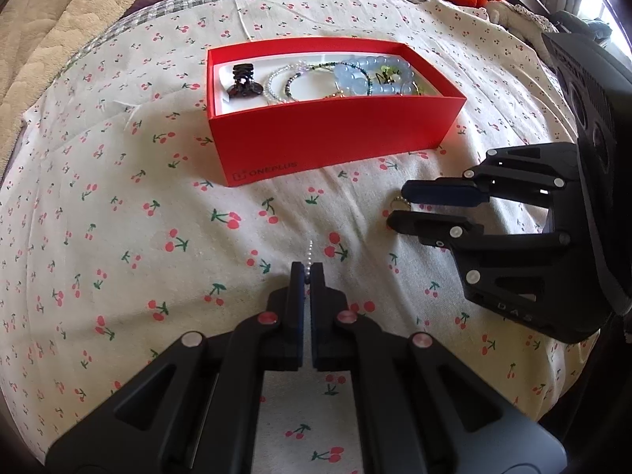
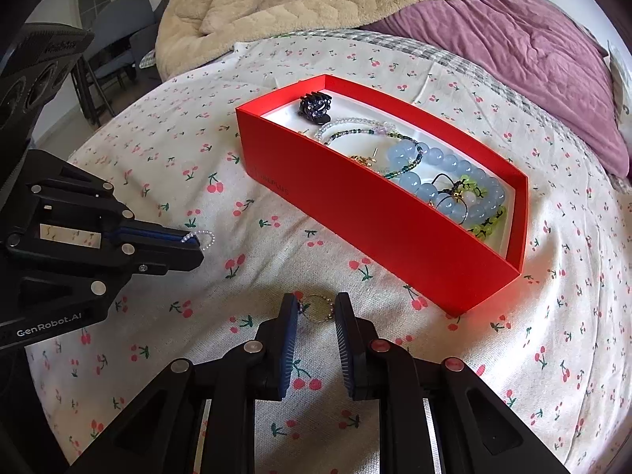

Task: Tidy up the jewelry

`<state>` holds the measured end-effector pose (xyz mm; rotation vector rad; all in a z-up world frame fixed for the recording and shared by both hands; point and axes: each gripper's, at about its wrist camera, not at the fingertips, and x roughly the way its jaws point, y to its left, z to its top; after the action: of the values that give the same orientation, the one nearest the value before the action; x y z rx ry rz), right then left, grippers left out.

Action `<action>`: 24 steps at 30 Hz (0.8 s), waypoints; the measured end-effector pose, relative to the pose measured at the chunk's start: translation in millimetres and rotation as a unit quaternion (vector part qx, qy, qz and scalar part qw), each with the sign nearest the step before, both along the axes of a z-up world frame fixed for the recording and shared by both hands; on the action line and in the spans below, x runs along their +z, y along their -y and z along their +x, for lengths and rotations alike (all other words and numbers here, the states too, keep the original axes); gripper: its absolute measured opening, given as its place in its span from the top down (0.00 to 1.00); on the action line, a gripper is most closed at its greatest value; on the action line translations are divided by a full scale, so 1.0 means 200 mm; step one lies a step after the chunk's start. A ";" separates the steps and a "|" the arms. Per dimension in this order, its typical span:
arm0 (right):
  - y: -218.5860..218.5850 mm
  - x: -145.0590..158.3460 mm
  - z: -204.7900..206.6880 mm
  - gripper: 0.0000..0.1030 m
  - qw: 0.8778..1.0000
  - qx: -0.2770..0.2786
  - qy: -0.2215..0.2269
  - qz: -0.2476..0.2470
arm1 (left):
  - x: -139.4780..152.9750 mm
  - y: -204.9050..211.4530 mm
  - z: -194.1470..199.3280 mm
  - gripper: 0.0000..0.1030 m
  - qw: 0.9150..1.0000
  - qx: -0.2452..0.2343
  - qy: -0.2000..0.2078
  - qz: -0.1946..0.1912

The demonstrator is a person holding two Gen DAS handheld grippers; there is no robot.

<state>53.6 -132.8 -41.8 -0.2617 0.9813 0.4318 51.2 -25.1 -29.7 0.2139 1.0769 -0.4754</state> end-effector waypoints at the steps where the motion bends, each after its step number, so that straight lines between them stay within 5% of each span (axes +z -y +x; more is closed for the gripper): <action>1: 0.00 0.00 0.00 0.81 1.000 -0.001 0.000 -0.001 | 0.00 0.00 0.00 0.97 1.000 0.001 0.001 -0.001; 24: 0.04 0.16 -0.03 0.87 0.999 -0.007 0.016 0.038 | 0.13 -0.07 0.04 0.97 0.999 0.023 0.029 -0.032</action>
<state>48.0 -140.9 -10.2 -0.1920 0.9332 0.4499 58.3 -11.4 -4.2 0.1455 1.0070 -0.4579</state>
